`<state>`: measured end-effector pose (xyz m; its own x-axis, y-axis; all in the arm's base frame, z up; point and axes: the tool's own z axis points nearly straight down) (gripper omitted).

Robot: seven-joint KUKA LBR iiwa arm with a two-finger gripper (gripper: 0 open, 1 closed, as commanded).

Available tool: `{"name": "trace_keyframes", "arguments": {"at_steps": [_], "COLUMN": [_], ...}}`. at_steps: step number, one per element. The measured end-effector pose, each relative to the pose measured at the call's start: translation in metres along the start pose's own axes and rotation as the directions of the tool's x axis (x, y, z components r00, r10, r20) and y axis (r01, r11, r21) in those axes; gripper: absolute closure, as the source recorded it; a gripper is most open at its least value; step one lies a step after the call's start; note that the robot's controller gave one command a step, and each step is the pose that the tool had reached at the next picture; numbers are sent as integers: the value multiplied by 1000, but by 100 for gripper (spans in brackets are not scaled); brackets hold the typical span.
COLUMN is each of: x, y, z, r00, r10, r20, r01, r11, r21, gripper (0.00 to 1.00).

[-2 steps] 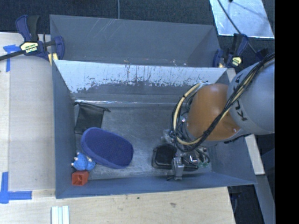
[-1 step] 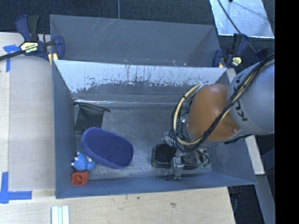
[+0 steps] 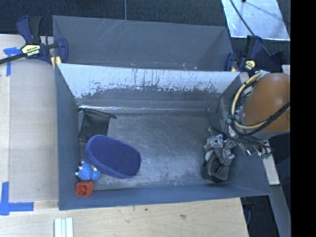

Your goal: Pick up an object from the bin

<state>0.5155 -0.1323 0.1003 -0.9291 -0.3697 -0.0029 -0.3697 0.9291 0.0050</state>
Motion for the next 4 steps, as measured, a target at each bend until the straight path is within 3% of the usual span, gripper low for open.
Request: {"name": "trace_keyframes", "arguments": {"at_steps": [1, 2, 3, 4], "x": [-55, -51, -9, -15], "y": [-8, -7, -4, 1], "z": [-97, -92, -34, 15], "r00": [1000, 1000, 994, 992], "r10": [-9, -5, -107, -128], "r20": [10, 1, -6, 2], "r01": [9, 5, 107, 128], "r11": [1000, 1000, 994, 992], "r21": [12, 6, 2, 11], "gripper": [100, 0, 0, 0]}}
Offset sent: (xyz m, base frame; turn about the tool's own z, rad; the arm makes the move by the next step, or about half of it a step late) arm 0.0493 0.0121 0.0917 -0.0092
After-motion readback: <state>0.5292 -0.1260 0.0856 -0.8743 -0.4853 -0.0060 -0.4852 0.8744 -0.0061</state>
